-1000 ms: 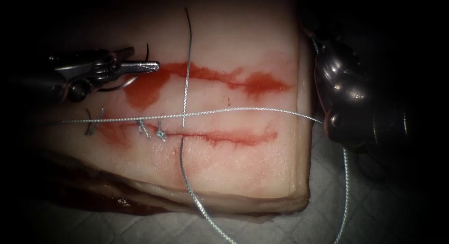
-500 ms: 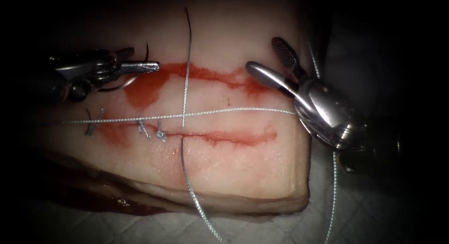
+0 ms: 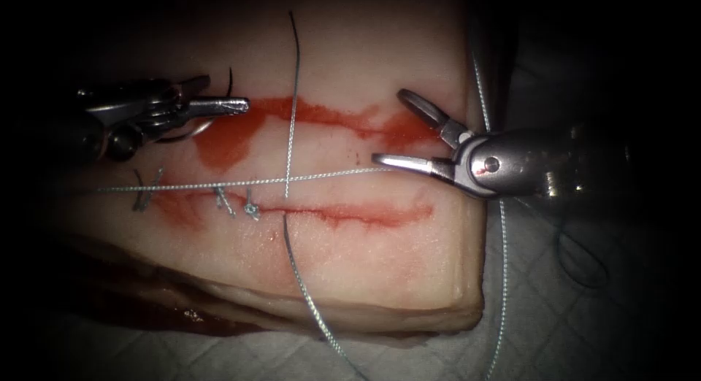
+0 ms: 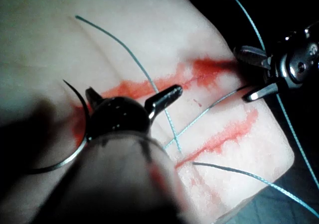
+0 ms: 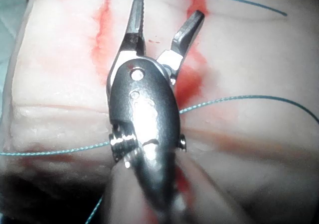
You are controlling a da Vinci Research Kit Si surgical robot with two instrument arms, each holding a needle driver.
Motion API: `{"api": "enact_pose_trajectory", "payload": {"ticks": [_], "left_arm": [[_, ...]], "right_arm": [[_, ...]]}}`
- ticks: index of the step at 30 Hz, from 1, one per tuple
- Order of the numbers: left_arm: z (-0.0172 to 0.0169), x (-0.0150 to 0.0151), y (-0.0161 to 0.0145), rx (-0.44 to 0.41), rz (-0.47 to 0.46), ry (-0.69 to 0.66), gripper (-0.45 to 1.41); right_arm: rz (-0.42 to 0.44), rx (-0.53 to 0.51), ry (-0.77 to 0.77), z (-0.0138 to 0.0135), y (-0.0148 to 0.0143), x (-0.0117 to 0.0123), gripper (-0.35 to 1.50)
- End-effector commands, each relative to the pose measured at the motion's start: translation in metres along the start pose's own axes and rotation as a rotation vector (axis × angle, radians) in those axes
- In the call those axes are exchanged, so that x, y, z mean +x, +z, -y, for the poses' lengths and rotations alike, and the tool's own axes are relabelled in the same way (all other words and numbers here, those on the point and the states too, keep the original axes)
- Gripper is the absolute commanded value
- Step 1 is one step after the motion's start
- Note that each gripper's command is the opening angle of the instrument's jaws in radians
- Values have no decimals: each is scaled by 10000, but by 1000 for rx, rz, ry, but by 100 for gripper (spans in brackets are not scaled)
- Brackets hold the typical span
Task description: Wound Closure
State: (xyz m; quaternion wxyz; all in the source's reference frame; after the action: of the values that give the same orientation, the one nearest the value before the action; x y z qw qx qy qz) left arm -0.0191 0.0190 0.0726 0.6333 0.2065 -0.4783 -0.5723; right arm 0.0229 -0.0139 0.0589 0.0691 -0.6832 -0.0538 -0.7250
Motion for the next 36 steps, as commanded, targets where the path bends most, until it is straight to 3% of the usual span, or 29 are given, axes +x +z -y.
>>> {"api": "enact_pose_trajectory", "payload": {"ticks": [1,5,9,16,24,36], "left_arm": [[-1,1,7,1,1,1,91],[-1,1,7,1,1,1,91],[-1,1,7,1,1,1,91],[-1,1,7,2,1,1,91],[-2,1,7,2,0,1,93],[-2,1,7,2,0,1,93]], "right_arm": [[-12,-45,-7,-11,15,16,94],[-14,-102,-29,-30,27,38,93],[-31,-114,-38,-42,44,43,89],[-7,-174,-35,-61,65,40,83],[17,-225,-29,-75,71,29,83],[-55,-271,-32,-84,77,30,66]]}}
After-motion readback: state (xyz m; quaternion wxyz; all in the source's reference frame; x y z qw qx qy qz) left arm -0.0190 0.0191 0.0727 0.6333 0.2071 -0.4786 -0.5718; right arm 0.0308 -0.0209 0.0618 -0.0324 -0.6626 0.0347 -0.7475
